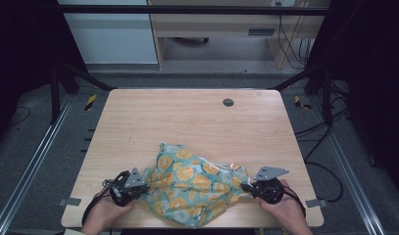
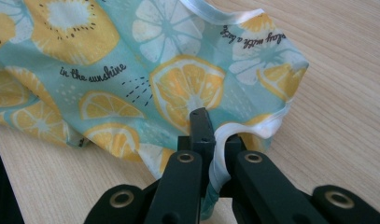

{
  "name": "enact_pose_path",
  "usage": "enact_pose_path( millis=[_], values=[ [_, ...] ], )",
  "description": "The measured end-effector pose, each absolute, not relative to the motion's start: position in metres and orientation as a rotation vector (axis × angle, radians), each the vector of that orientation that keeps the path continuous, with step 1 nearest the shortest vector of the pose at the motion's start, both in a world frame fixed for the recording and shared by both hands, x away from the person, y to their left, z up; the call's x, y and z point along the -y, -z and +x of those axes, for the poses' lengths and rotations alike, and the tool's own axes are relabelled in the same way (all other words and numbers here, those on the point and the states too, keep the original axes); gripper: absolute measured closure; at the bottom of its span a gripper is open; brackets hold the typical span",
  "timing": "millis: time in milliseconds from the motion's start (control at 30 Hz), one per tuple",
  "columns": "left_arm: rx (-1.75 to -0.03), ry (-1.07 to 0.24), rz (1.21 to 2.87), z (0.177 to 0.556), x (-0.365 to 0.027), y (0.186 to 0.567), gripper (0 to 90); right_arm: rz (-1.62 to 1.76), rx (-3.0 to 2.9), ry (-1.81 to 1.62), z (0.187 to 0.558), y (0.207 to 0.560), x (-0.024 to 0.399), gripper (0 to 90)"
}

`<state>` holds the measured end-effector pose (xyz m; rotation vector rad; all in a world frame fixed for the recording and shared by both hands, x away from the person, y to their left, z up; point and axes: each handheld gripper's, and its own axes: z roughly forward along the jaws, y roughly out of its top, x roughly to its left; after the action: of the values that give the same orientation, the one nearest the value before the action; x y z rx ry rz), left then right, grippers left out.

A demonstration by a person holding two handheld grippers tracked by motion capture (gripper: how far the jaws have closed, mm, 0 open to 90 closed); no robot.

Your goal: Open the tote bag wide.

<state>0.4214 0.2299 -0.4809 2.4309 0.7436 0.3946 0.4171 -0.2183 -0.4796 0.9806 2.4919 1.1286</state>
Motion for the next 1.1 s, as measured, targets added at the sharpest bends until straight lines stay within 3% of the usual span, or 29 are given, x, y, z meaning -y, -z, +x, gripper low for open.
enact_pose_path(
  millis=[67,133,200,333,567,767,1100],
  values=[
    [-0.745,-0.411,2.424,0.42,-0.231,0.479,89.6,0.977,-2.488,-1.141,0.416,0.479,0.218,90.0],
    [-0.752,-0.423,2.411,0.418,-0.232,0.477,81.8,0.971,-2.491,-1.14,0.416,0.479,0.218,90.0],
    [-0.768,-0.429,2.385,0.416,-0.234,0.473,65.8,0.967,-2.494,-1.133,0.416,0.48,0.218,90.0],
    [-0.799,-0.462,2.245,0.412,-0.243,0.455,43.0,0.97,-2.491,-1.13,0.416,0.48,0.218,90.0],
    [-0.783,-0.497,2.173,0.419,-0.245,0.425,38.9,0.969,-2.487,-1.123,0.417,0.481,0.219,90.0],
    [-0.795,-0.48,2.171,0.451,-0.227,0.411,37.3,0.971,-2.483,-1.125,0.417,0.481,0.219,90.0],
    [-0.83,-0.359,2.217,0.499,-0.195,0.41,31.4,0.963,-2.477,-1.128,0.417,0.48,0.219,90.0]
  ],
)
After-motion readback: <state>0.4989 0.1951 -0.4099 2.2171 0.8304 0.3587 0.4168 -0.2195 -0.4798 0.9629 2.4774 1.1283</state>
